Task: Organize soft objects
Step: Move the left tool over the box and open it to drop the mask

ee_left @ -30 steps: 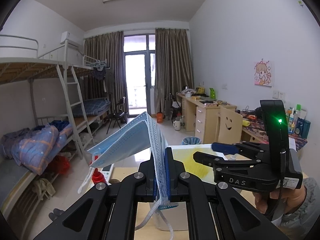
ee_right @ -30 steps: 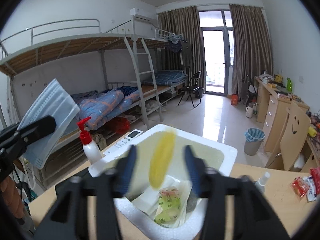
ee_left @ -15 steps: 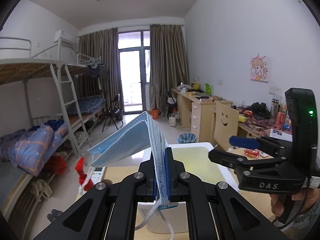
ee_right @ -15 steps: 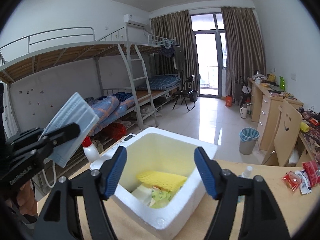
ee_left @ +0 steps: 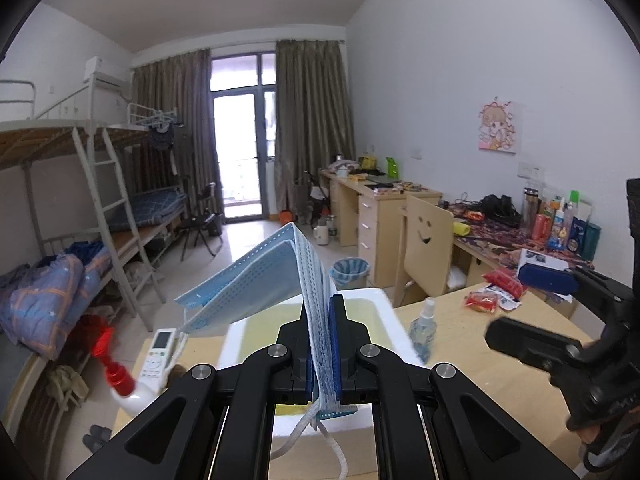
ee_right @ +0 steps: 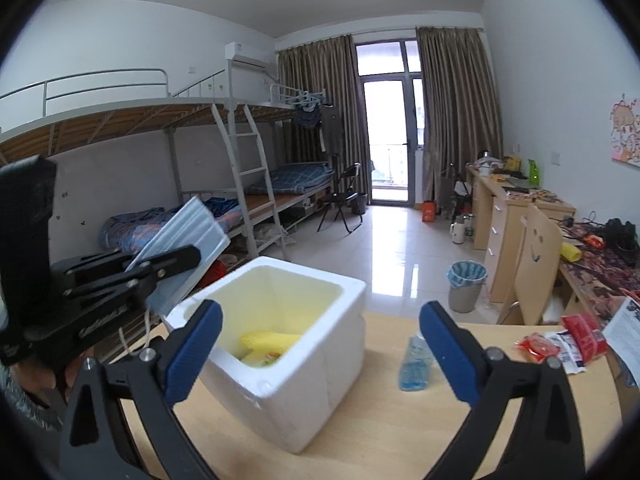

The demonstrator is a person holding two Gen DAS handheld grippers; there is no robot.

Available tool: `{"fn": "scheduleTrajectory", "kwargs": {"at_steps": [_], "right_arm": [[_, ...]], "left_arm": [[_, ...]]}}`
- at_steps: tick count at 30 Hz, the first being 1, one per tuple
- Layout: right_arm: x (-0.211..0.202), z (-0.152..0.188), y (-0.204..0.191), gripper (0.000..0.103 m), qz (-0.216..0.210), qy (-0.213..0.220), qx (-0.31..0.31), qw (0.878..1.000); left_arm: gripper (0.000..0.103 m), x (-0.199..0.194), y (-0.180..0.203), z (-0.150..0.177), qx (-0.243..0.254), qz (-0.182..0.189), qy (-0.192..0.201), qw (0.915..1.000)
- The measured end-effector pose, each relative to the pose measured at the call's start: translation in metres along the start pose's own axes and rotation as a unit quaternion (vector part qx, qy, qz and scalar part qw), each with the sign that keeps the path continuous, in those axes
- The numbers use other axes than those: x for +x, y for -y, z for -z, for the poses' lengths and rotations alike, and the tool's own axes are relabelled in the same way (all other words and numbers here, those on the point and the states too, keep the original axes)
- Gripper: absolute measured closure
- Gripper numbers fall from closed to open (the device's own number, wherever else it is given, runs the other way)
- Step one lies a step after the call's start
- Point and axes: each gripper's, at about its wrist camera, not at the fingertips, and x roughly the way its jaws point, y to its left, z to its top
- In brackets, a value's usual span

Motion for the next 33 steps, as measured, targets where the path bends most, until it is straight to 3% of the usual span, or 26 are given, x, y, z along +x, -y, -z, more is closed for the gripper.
{"fn": "scheduleTrajectory", "kwargs": {"at_steps": [7,20,22,24,26,30,33], "right_arm": [[-0.016,0.009,0.011,0.003,0.022,0.004,0.002,1.0],[-0.031,0.027,0.022,0.003,0.058,-0.004,-0.003,0.998],[-0.032,0.03,0.024,0.003,0.059,-0.006,0.001,0.998],[-0.033,0.031,0.025,0.003,0.062,-0.005,0.003,0.998],[-0.034,0.031,0.023,0.003,0.063,-0.004,0.005,0.998],[-0.035,0.032,0.023,0.003,0.064,-0.003,0.006,0.998],[-0.035,0.035,0.023,0.003,0.063,-0.003,0.004,0.998]], "left_arm": [[0.096,0.022,0.006,-0.003,0.01,-0.01,-0.01,0.9999],[0.095,0.068,-0.003,-0.001,-0.022,-0.012,-0.063,0.9977],[0.083,0.073,-0.003,0.0,-0.024,-0.011,-0.071,0.9971],[0.053,0.074,-0.004,0.001,-0.024,-0.018,-0.073,0.9969],[0.032,0.072,-0.004,0.001,-0.021,-0.026,-0.066,0.9973],[0.014,0.063,-0.005,0.0,-0.022,-0.034,-0.049,0.998],[0.006,0.06,-0.005,-0.001,-0.023,-0.042,-0.042,0.998]]}}
